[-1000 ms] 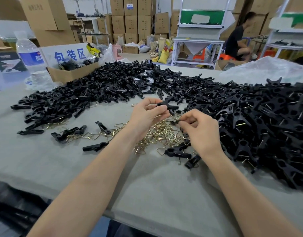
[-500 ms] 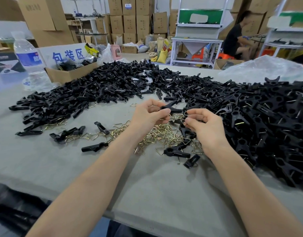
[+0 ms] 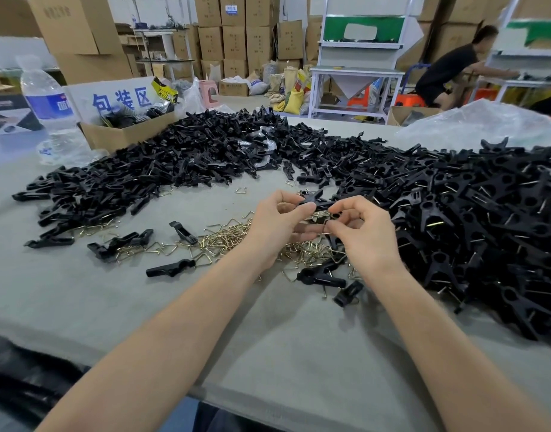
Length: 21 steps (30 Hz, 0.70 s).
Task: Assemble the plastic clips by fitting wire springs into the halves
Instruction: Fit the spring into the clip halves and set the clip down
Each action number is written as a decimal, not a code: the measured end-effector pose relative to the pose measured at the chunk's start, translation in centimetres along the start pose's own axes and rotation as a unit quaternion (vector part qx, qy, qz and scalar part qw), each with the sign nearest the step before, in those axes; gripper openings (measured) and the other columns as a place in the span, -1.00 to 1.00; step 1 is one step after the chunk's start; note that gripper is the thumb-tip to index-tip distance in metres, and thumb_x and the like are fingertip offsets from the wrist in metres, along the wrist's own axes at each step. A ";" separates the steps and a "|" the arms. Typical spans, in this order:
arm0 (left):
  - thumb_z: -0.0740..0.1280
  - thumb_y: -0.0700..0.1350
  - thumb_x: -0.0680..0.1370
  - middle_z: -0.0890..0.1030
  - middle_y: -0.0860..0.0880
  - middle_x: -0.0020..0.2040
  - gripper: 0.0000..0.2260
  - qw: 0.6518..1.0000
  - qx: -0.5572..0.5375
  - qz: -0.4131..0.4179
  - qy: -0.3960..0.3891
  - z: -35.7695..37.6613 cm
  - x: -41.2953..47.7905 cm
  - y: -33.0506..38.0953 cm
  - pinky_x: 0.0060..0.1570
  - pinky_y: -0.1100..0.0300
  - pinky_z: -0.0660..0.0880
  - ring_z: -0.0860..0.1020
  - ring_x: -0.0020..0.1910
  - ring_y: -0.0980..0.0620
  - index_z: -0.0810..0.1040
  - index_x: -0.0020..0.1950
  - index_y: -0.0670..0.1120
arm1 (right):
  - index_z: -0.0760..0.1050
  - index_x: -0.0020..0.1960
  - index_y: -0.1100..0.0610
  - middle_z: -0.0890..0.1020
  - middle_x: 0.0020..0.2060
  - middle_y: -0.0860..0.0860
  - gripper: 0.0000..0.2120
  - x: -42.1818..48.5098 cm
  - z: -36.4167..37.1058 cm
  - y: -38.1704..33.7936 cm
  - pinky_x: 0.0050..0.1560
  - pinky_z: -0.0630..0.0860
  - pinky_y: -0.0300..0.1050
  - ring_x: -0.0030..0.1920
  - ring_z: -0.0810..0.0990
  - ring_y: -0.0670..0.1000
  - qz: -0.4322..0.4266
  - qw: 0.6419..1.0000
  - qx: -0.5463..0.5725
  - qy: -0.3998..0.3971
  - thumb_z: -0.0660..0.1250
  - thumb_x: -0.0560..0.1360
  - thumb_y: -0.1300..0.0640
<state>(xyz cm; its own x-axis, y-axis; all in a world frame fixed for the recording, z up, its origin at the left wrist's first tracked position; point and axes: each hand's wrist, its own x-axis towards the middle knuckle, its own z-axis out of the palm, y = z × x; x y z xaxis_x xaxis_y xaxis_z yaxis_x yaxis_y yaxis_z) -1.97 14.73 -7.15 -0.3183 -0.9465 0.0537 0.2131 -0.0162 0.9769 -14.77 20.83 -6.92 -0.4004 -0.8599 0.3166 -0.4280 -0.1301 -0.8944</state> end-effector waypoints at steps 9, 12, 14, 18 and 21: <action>0.41 -0.26 0.51 0.64 -0.08 -0.23 -0.86 0.999 -0.025 0.032 0.001 -0.2 0.0 0.3 -0.30 0.31 0.56 0.68 -0.28 -0.02 0.48 0.00 -0.19 | 0.61 -0.25 -0.07 0.66 -0.36 -0.03 -0.78 -0.2 -0.1 -0.2 -0.12 0.56 -0.17 -0.28 0.63 -0.03 -0.007 0.998 -0.051 -0.041 0.45 0.41 0.25; 0.44 -0.30 0.47 0.67 -0.12 -0.24 -0.84 0.998 0.001 0.066 -0.001 -0.1 -0.1 0.2 -0.23 0.28 0.58 0.68 -0.27 -0.01 0.50 -0.02 -0.21 | 0.60 -0.30 -0.09 0.64 -0.40 -0.10 -0.78 -0.2 -0.2 -0.2 -0.11 0.56 -0.16 -0.31 0.62 -0.09 0.001 0.999 -0.042 -0.026 0.45 0.41 0.21; 0.47 -0.28 0.45 0.66 -0.20 -0.10 -0.81 0.996 0.039 0.085 0.011 -0.3 0.0 0.2 -0.12 0.19 0.61 0.69 -0.18 -0.06 0.52 -0.01 -0.20 | 0.60 -0.26 -0.06 0.64 -0.37 -0.10 -0.83 0.0 -0.4 -0.2 -0.11 0.56 -0.13 -0.28 0.61 -0.10 0.011 0.999 -0.043 -0.005 0.43 0.42 0.19; 0.50 -0.18 0.43 0.65 -0.10 0.00 -0.80 0.982 0.155 0.106 0.023 -0.6 0.0 0.5 0.10 -0.06 0.56 0.67 -0.05 -0.10 0.55 -0.03 -0.04 | 0.56 -0.22 0.00 0.64 -0.32 -0.02 -0.84 0.5 -1.0 -0.1 -0.19 0.56 -0.08 -0.26 0.63 -0.02 0.061 0.997 0.000 0.049 0.36 0.49 0.21; 0.49 -0.22 0.44 0.69 0.08 -0.18 -0.81 0.978 0.165 0.126 0.011 -0.5 -0.3 0.6 -0.03 0.19 0.60 0.68 -0.18 0.09 0.54 -0.06 -0.01 | 0.54 -0.20 0.07 0.63 -0.35 -0.02 -0.84 0.7 -1.4 -0.3 -0.37 0.49 -0.23 -0.33 0.62 -0.07 0.116 0.984 0.103 0.087 0.30 0.52 0.27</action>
<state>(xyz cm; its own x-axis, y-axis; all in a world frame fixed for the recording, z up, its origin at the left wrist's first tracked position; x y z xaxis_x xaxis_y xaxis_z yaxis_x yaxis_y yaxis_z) -1.31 14.86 -6.64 -0.2739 -0.9138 0.3001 -0.0285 0.3196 0.9471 -16.07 21.01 -5.95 -0.6082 -0.7831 0.1294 -0.1426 -0.0527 -0.9884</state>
